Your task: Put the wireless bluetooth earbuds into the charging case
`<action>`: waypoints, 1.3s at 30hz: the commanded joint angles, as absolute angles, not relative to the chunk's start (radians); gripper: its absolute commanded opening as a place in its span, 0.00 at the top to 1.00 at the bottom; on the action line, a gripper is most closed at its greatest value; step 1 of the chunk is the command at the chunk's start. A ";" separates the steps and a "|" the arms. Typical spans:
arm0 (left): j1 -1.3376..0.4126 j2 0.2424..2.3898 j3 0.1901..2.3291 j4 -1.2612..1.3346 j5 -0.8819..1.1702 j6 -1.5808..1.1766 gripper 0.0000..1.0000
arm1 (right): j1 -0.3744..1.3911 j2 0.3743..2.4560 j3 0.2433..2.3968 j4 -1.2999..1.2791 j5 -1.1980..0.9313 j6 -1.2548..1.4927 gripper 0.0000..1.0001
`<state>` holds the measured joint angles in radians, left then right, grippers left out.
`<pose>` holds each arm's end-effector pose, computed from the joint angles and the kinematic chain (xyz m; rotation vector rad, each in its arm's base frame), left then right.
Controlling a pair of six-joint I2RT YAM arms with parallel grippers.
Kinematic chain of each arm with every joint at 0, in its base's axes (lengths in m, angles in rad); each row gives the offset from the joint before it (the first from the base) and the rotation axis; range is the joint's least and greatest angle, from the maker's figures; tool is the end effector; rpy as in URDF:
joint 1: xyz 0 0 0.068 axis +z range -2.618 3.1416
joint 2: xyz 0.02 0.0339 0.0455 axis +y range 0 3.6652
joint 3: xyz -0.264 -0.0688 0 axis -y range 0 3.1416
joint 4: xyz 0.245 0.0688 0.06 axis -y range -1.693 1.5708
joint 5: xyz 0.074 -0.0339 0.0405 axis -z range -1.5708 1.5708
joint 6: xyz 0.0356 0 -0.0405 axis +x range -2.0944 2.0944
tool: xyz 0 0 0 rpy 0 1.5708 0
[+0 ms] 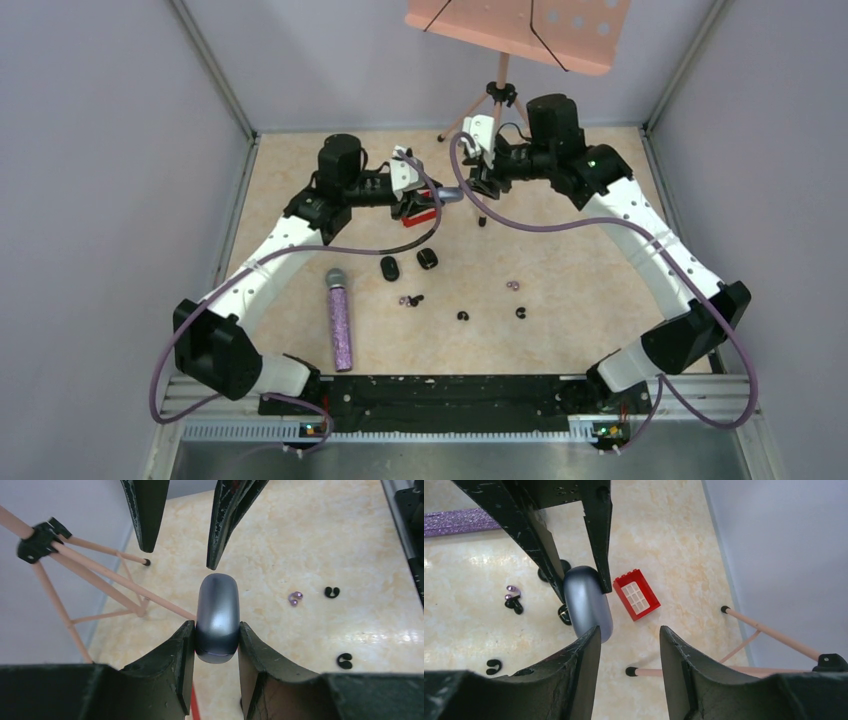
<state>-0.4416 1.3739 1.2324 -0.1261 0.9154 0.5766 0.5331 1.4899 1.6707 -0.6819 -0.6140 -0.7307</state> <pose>0.2697 -0.1587 0.3719 1.3673 1.1570 -0.7378 0.2646 0.1799 0.4302 -1.4663 1.3749 0.5078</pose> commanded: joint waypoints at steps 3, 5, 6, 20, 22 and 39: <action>-0.449 1.378 1.243 -0.110 0.962 0.450 0.99 | 0.576 1.506 1.689 -0.732 -0.657 -0.780 0.55; -0.451 1.377 1.235 -0.081 0.944 0.419 1.00 | 0.577 1.508 1.688 -0.744 -0.671 -0.783 0.55; -0.452 1.373 1.226 -0.057 0.930 0.391 1.00 | 0.580 1.508 1.686 -0.745 -0.679 -0.779 0.55; -0.462 1.365 1.209 0.053 0.921 0.304 1.00 | 0.582 1.520 1.659 -0.751 -0.705 -0.781 0.60; -0.462 1.368 1.214 0.046 0.925 0.309 1.00 | 0.582 1.525 1.663 -0.753 -0.709 -0.784 0.63; -0.411 1.340 1.107 0.206 0.960 0.054 0.34 | 0.483 1.465 1.586 -0.555 -0.874 -0.440 0.99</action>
